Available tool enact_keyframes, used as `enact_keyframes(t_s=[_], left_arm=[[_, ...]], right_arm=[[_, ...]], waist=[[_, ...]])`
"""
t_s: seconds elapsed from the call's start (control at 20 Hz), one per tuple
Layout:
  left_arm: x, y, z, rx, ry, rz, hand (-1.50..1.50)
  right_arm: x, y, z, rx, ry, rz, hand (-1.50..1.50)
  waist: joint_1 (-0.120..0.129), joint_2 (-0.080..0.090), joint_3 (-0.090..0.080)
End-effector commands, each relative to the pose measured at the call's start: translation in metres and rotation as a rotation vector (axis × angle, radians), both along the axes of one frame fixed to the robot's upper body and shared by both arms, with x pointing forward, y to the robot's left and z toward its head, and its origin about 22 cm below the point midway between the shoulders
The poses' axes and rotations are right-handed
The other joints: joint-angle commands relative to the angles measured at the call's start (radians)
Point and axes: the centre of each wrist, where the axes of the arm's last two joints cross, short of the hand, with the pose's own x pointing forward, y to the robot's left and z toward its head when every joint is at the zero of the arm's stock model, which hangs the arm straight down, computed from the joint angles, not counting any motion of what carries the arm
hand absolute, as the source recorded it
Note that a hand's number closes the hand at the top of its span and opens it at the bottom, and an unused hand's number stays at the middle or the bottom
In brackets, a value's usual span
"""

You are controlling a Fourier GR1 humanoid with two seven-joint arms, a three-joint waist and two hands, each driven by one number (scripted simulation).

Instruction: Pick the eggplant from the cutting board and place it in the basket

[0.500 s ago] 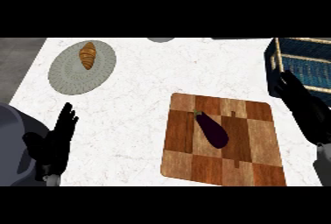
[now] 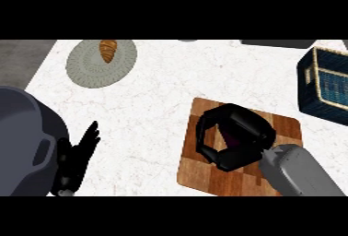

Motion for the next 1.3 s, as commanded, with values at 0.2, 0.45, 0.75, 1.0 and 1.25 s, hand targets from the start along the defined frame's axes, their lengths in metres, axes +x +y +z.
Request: enact_keyframes(t_s=[0.2,0.45,0.75,1.0,1.25], left_arm=[[-0.002,0.038,-0.013,-0.010,0.140,0.050,0.00],[-0.024,0.039,-0.011,0.011,0.129,0.046,0.00],[-0.022,0.028,-0.012,0.001,0.119,0.025,0.00],[-0.031,0.038,-0.004,0.000,0.113,0.011,0.00],[-0.025,0.039,-0.014,0.003,0.126,0.036,0.00]], right_arm=[[-0.041,0.082,-0.005,-0.212,-0.282,0.342,-1.50],[-0.002,0.065,0.081,-0.577,-0.710,0.129,-1.50],[0.030,0.047,0.167,-0.807,-0.880,0.132,-1.50],[0.046,0.046,0.223,-0.974,-0.885,0.249,-1.50],[0.056,0.034,0.253,-1.174,-0.828,0.413,-1.50]], waist=[[-0.095,-0.021,-0.006],[-0.095,-0.029,-0.010],[-0.093,-0.017,-0.008],[-0.078,-0.020,-0.008],[-0.090,-0.017,-0.008]])
